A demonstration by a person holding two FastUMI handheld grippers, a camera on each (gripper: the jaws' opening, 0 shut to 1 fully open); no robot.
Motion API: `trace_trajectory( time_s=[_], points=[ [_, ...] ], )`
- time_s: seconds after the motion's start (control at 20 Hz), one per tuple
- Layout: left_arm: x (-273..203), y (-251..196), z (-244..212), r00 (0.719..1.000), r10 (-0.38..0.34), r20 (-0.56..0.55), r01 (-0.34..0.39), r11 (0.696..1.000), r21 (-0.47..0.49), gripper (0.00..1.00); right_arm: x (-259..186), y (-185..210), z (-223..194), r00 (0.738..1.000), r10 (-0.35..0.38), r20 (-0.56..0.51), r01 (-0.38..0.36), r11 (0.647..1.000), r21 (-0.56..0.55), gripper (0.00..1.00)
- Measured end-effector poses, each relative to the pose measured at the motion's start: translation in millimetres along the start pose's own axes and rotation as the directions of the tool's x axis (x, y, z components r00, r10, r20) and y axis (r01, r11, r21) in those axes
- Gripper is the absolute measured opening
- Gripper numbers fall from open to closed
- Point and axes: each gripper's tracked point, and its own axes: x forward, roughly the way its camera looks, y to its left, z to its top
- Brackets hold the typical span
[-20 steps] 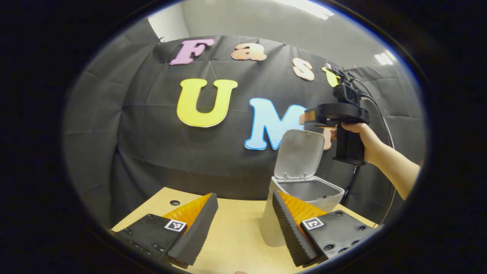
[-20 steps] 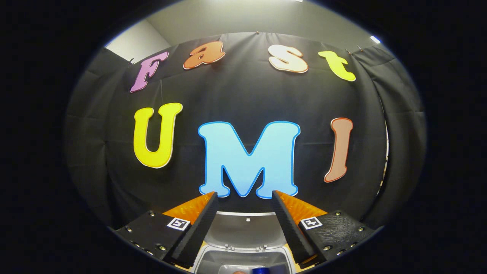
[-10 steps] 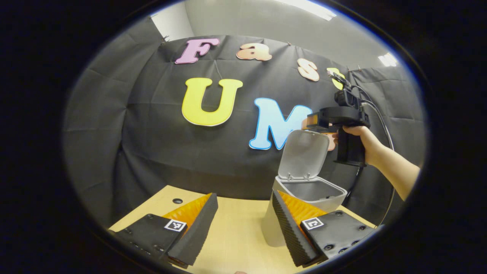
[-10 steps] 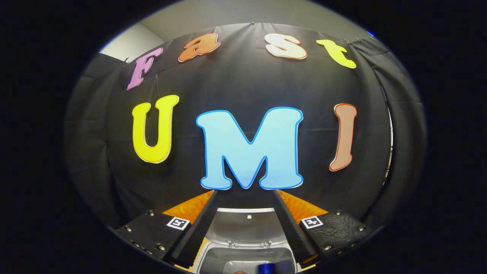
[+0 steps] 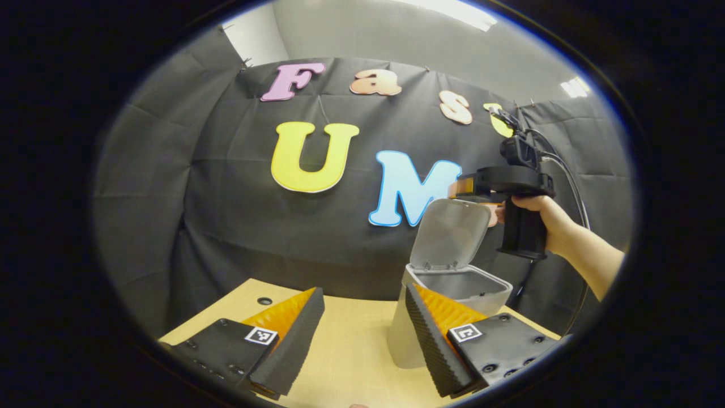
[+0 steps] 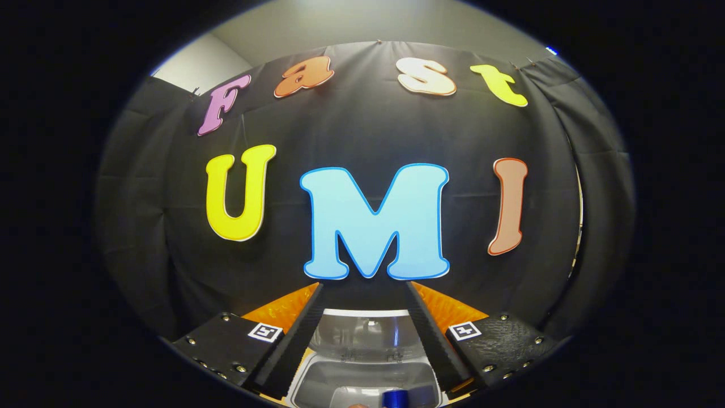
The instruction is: Press the lid of the desktop garbage bin to open it, pick up the crumpled paper on the desktop and throw it into the bin, then pick up the pop can on the desktop and drop it into the bin, and finally close the garbage bin lid.
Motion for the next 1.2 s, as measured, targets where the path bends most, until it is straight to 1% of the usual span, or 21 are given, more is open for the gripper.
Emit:
trace_trajectory(
  time_s=[0.35, 0.65, 0.75, 0.8, 0.9, 1.05, 1.2],
  points=[
    [-5, -3, -2, 1.000, 0.012, 0.007, -0.012, 1.000, -0.004, 0.94, -25, 2, -12, 1.000, -0.014, 0.006, 0.014, 1.000, 0.010, 0.91],
    [-5, -11, 2, 1.000, 0.001, 0.010, -0.001, 1.000, -0.005, 0.95, -43, 4, -30, 0.999, -0.020, -0.031, 0.021, 1.000, 0.021, 0.92],
    [-10, -13, 1, 1.000, -0.001, 0.010, 0.001, 1.000, 0.000, 0.95, -46, 1, -43, 0.997, -0.026, -0.069, 0.028, 0.999, 0.027, 0.91],
    [-12, -15, -1, 1.000, -0.003, 0.008, 0.003, 1.000, 0.001, 0.95, -47, -2, -55, 0.994, -0.039, -0.106, 0.042, 0.999, 0.027, 0.91],
    [-16, -14, -1, 1.000, -0.004, 0.007, 0.004, 1.000, 0.002, 0.96, -49, -2, -77, 0.987, -0.029, -0.160, 0.037, 0.998, 0.048, 0.92],
    [-17, -10, -4, 1.000, 0.004, -0.001, -0.004, 1.000, 0.012, 0.95, -50, 1, -98, 0.985, -0.008, -0.173, 0.027, 0.994, 0.108, 0.92],
    [-18, -6, -5, 1.000, 0.010, -0.010, -0.010, 1.000, 0.014, 0.95, -51, -2, -112, 0.986, -0.010, -0.168, 0.029, 0.993, 0.111, 0.91]
  ],
)
